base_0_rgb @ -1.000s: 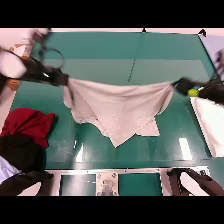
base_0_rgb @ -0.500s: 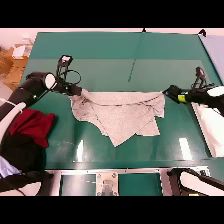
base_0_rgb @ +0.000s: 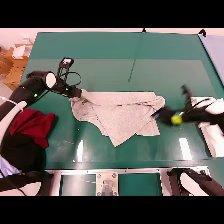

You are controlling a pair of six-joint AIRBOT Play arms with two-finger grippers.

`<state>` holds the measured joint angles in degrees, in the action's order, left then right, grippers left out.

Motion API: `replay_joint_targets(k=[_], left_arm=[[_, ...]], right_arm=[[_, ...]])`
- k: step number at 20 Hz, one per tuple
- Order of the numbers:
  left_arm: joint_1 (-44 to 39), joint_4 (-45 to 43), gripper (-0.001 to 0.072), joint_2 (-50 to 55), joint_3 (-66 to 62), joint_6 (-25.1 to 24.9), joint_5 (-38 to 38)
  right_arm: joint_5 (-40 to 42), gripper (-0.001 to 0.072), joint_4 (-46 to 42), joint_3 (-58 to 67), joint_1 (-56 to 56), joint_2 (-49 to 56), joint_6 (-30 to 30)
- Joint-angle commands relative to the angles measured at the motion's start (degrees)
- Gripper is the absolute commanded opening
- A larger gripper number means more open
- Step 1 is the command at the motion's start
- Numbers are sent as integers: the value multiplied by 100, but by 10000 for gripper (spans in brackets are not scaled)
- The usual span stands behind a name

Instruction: Fold the shirts.

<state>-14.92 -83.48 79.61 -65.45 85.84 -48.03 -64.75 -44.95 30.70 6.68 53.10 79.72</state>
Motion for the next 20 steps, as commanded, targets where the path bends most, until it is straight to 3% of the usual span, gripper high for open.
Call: replay_joint_targets(k=[1, 4, 7, 10, 14, 15, 17, 18, 20], left_arm=[[2, 13, 26, 4, -2, -44, -92], [2, 13, 26, 4, -2, -44, -94], [2, 13, 26, 4, -2, -55, -107], [2, 9, 26, 4, -2, -87, -109], [2, 9, 26, 4, -2, -94, -199], [2, 9, 26, 4, -2, -142, -236], [2, 9, 26, 4, -2, -236, -293], [2, 4, 26, 4, -2, -238, -328], [2, -15, 26, -2, -4, -240, -404]], right_arm=[[1215, 423, 1187, -1596, -1604, -507, 431], [2352, 423, 1943, -1823, -3056, -173, 431], [3077, 423, 2317, -1585, -3832, 444, 428], [3088, 358, 2310, -1086, -4013, 1141, 363], [3067, 354, 2315, -651, -4181, 1659, 258], [3067, 325, 2317, -603, -4234, 1694, 256], [3080, 163, 2312, -573, -4266, 1692, 251], [3069, 47, 2312, -551, -4264, 1692, 160], [2957, 16, 2308, -404, -4258, 1681, -76]])
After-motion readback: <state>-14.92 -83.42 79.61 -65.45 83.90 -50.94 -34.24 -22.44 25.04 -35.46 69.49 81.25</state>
